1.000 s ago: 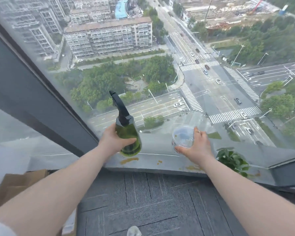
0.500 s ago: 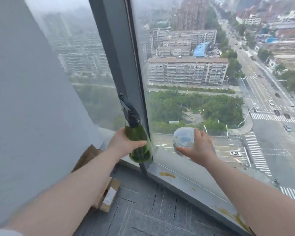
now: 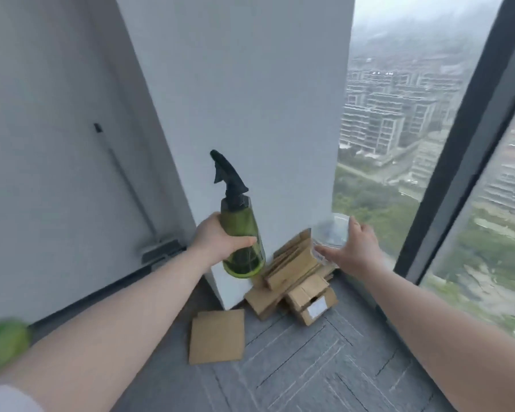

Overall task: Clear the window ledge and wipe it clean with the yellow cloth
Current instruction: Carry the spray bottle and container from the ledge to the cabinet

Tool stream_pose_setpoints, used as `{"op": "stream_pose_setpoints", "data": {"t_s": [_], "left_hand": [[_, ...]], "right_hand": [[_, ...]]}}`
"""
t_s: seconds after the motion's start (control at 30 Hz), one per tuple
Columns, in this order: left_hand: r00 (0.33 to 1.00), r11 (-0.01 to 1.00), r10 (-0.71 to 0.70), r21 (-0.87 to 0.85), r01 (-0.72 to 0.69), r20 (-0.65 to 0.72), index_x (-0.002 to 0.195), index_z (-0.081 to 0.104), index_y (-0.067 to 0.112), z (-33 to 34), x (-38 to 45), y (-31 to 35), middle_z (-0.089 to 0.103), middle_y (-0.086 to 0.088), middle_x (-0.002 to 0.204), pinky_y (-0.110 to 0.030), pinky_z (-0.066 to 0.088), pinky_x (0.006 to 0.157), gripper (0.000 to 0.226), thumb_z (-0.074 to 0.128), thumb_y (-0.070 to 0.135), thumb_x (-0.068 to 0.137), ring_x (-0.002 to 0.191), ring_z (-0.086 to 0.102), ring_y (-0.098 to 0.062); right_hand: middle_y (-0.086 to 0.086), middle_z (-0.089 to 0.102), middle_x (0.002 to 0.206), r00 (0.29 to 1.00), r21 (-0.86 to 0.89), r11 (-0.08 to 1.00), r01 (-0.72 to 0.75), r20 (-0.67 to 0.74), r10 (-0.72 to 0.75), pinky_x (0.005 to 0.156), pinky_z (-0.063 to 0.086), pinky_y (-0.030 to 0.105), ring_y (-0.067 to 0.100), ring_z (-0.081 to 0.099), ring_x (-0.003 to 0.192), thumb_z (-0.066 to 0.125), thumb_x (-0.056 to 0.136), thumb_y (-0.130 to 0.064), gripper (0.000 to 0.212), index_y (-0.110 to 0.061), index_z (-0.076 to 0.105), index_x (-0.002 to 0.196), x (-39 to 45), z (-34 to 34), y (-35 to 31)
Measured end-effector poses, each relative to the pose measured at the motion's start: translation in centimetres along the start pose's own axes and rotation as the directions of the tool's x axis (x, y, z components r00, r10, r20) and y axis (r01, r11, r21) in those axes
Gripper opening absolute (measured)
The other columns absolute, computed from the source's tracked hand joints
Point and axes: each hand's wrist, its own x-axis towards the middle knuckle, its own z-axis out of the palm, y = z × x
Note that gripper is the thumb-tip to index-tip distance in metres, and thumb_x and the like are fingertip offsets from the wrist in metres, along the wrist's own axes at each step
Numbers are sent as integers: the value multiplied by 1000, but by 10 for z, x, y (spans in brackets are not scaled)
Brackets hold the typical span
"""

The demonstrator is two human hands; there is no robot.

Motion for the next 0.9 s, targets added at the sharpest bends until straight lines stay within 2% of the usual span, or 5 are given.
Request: {"op": "stream_pose_setpoints", "data": {"t_s": [0.13,0.27,0.43,0.8,0.9], "left_hand": [[985,994,-108,-8,108,-134,95,61,30,-104,-47,-81,66,7,96,-29,53,80,42,85,44,63,89,63,-15],[914,971,-228,-4,241,-335,105,60,30,-199,-96,-155,67,7,102,-39,56,83,70,79,63,46,93,64,-17],[770,913,-395,-120,390,-500,104,62,27,-280,-145,-236,68,7,98,-31,53,74,65,82,54,49,89,64,-16],[440,757,-614,-331,563,-655,83,57,33,-435,-214,-381,63,16,86,-31,51,82,37,86,40,61,90,61,-16],[351,721,-636,-367,588,-687,94,58,31,-473,-233,-413,62,11,92,-30,49,83,46,87,41,60,90,59,-17]], "right_hand": [[13,31,147,982,21,988,153,105,-154,110,34,41,30,30,138,70,72,-62,112,-12,11,153,-33,75,-112],[11,35,142,929,40,954,298,217,-299,108,39,43,30,38,132,72,67,-64,112,-15,17,151,-66,141,-216],[11,37,140,830,65,892,447,341,-440,107,40,40,31,37,132,74,64,-64,114,-16,17,151,-95,221,-323],[13,38,138,499,210,698,684,564,-658,103,40,40,33,39,130,74,68,-60,106,-13,22,147,-162,410,-552],[14,38,138,409,248,643,725,596,-691,106,37,40,34,38,131,74,69,-58,105,-12,21,147,-192,452,-610]]}}
